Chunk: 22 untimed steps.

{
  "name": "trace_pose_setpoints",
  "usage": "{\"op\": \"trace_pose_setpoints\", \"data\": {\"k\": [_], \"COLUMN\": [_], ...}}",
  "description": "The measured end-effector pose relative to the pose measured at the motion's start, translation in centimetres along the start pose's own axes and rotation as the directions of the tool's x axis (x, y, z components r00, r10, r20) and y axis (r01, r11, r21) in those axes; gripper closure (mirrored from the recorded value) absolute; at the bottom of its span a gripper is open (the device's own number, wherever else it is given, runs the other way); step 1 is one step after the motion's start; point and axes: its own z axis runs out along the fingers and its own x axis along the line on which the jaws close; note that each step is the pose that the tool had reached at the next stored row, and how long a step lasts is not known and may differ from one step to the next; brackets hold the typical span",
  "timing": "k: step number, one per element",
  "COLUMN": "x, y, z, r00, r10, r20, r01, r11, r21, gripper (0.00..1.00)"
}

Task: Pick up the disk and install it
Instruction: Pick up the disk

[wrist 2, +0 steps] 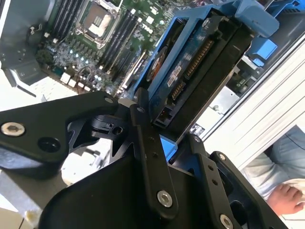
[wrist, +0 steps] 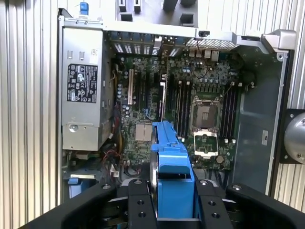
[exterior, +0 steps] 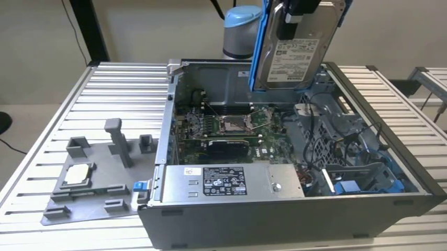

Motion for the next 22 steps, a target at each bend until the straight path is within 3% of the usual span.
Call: {"op": "trace_pose_setpoints", "data": {"k": [15,22], "x": [1.72,2.50], "y": [-1.46,-1.87], "z": [0.03,0.05], "r00": [1.0000,0.9999], "r10": [0.006,0.010], "r20": [-0.0001,-0.0002], "r01": [-0.006,-0.010], "r11": [1.0000,0.9999], "r21": [0.0004,0.0007], "gripper": [1.00,1.00]}}
